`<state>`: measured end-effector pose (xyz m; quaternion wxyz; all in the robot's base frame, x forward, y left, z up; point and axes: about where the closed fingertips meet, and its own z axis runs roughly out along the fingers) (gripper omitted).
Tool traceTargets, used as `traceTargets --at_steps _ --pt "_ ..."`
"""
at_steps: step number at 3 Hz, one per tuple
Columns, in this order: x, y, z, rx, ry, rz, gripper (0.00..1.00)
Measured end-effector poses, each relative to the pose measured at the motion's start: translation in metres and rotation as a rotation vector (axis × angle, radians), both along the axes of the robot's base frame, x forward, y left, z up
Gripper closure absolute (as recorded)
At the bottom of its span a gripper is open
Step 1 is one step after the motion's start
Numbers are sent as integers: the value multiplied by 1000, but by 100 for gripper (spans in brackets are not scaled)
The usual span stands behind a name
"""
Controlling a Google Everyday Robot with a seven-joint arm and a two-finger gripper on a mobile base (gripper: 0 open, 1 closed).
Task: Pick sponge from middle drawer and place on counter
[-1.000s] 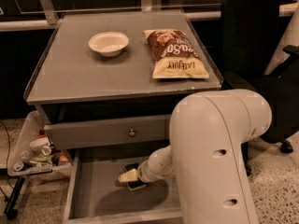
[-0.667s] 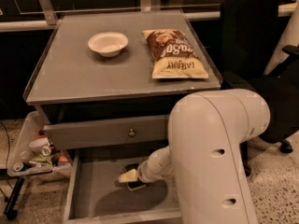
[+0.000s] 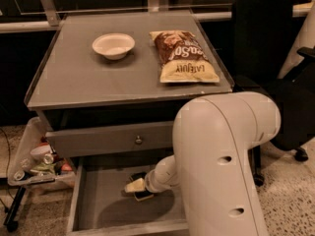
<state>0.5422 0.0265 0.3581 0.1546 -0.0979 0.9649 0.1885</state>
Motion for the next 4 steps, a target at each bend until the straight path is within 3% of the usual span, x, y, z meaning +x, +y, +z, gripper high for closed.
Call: traceTargets --at_steps 1,2,4 --pt "2 -1 0 -4 0 -10 0" --pt "2 -1 0 -4 0 -10 19" --pt "2 -1 0 -4 0 -10 65"
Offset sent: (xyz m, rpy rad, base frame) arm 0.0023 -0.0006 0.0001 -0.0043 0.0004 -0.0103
